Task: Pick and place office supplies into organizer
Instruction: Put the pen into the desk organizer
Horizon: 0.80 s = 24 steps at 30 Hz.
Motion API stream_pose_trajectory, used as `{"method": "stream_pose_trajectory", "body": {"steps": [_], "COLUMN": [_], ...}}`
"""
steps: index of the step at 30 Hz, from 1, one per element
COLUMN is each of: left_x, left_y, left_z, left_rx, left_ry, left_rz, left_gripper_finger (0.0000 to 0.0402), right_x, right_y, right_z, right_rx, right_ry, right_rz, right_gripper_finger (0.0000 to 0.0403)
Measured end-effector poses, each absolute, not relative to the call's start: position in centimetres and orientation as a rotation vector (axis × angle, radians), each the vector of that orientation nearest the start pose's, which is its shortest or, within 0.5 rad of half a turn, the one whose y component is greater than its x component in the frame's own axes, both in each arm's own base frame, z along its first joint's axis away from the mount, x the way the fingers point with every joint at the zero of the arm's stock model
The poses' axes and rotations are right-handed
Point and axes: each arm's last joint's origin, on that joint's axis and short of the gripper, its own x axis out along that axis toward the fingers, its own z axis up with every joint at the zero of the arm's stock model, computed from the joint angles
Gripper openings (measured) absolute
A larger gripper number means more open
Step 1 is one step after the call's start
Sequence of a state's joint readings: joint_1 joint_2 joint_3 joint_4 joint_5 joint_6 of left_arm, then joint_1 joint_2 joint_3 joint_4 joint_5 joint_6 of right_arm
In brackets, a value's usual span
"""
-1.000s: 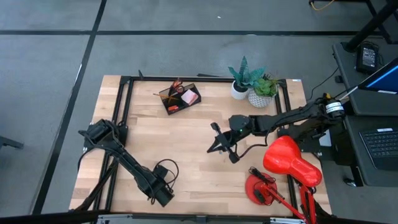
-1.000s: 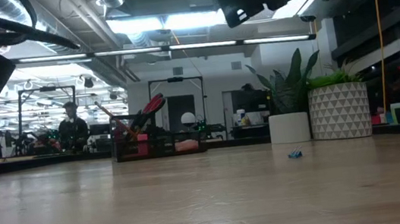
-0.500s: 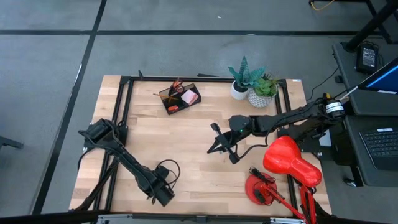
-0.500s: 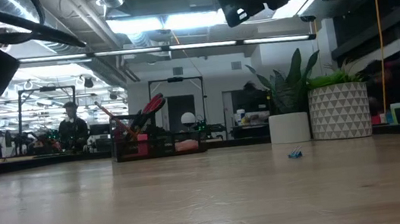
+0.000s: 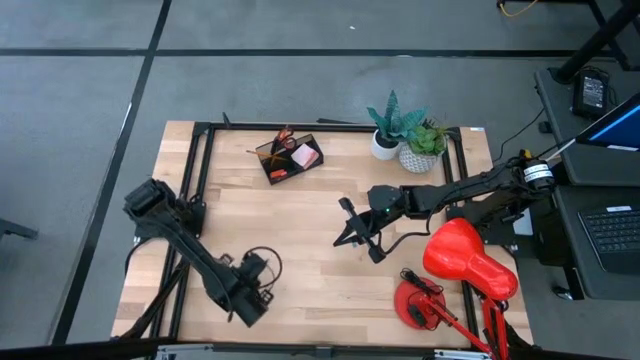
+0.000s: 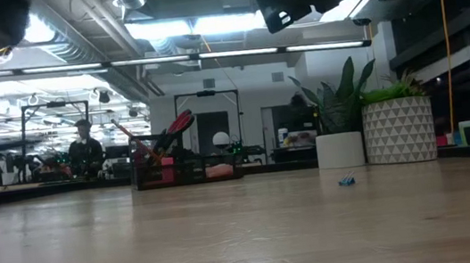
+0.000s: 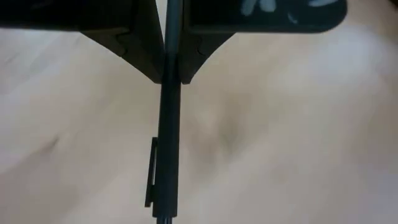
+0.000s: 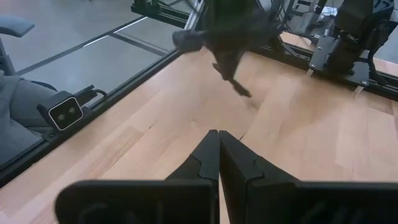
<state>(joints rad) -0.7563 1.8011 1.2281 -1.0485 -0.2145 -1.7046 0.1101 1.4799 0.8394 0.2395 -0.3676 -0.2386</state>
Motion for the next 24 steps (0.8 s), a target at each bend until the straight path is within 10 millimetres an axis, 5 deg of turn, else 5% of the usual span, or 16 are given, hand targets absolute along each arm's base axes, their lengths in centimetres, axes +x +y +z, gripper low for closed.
{"method": "stream_pose_trajectory", "body": {"steps": [14, 24], "left_x": [20.7, 20.7], "left_y": [-15.1, -14.0], "left_z": [26.7, 28.4], "left_rx": [-0.266, -0.111], "left_ry": [0.612, 0.427], "left_rz": [0.864, 0.850], "left_gripper_finger": [0.0021, 0.0022], "right_x": [31.3, 31.3], "right_y": [4.5, 4.5], "right_z": [23.1, 23.1], "right_rx": [-0.187, -0.188], "right_ry": [0.338, 0.337], "right_rz": [0.517, 0.517], "right_gripper_finger": [0.0010, 0.0010]}}
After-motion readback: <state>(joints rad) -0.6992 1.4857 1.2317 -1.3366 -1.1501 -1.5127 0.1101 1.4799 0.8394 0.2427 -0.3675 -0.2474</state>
